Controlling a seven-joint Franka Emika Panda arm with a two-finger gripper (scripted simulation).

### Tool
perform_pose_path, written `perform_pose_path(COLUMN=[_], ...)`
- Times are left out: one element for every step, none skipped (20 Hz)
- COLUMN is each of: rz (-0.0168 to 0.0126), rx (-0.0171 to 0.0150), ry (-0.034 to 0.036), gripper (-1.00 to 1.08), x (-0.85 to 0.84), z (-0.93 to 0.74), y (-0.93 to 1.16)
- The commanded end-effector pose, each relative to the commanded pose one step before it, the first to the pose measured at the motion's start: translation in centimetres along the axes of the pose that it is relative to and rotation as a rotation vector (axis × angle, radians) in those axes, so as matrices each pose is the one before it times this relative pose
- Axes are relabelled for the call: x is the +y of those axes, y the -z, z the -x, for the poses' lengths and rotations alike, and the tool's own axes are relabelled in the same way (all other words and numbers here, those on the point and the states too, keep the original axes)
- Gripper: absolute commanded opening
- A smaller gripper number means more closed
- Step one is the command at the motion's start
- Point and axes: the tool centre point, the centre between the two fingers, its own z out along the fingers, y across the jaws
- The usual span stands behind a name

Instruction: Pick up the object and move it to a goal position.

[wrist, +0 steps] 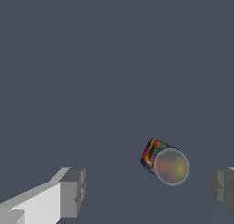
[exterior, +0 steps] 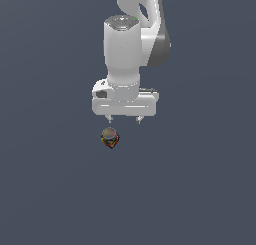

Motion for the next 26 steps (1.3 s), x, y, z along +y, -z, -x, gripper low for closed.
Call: perform_pose_path(rz=[0.00023,0.00018,0.00027,0.00038,0.00050,0.00067,0.00088,0.00114,0.00144,0.00178,0.00219,0.00265,0.00292,0.00298,0.00299,0.00294,0.00285,0.00270,0.00252,0.00231,0.00206,0.00179,0.00149,0.00118,0.00085,0.00052], rx=[-0.00616,-0.00314,-0.00358,-0.00416,-0.00493,-0.00577,-0.00651,-0.00706,-0.00757,-0.00812,-0.00872,-0.00925,-0.00899,-0.00826,-0.00755,-0.00686,-0.00618,-0.00553,-0.00489,-0.00427,-0.00366,-0.00307,-0.00249,-0.00193,-0.00137,-0.00082], ry=[-0.01295,-0.01034,-0.01247,-0.01451,-0.01644,-0.01846,-0.02050,-0.02264,-0.02482,-0.02695,-0.02907,-0.03115,-0.03072,-0.02863,-0.02652,-0.02441,-0.02230,-0.02018,-0.01806,-0.01594,-0.01382,-0.01170,-0.00956,-0.00745,-0.00533,-0.00320], gripper=[1.00,1.00,1.00,1.00,1.00,1.00,1.00,1.00,1.00,1.00,1.00,1.00,1.00,1.00,1.00,1.00,1.00,1.00,1.00,1.00,1.00,1.00,1.00,1.00,1.00,1.00], x=[0.210,0.177,0.216,0.254,0.284,0.318,0.354,0.396,0.441,0.485,0.529,0.574,0.573,0.540,0.506,0.470,0.433,0.394,0.355,0.315,0.274,0.233,0.191,0.149,0.107,0.065], z=[0.164,0.084,0.097,0.111,0.129,0.148,0.164,0.175,0.183,0.191,0.200,0.205,0.191,0.167,0.146,0.126,0.108,0.092,0.078,0.065,0.053,0.043,0.034,0.025,0.017,0.010], y=[-0.452,-0.276,-0.324,-0.376,-0.435,-0.498,-0.557,-0.609,-0.660,-0.713,-0.768,-0.820,-0.804,-0.746,-0.689,-0.632,-0.575,-0.519,-0.463,-0.408,-0.353,-0.298,-0.244,-0.189,-0.135,-0.081])
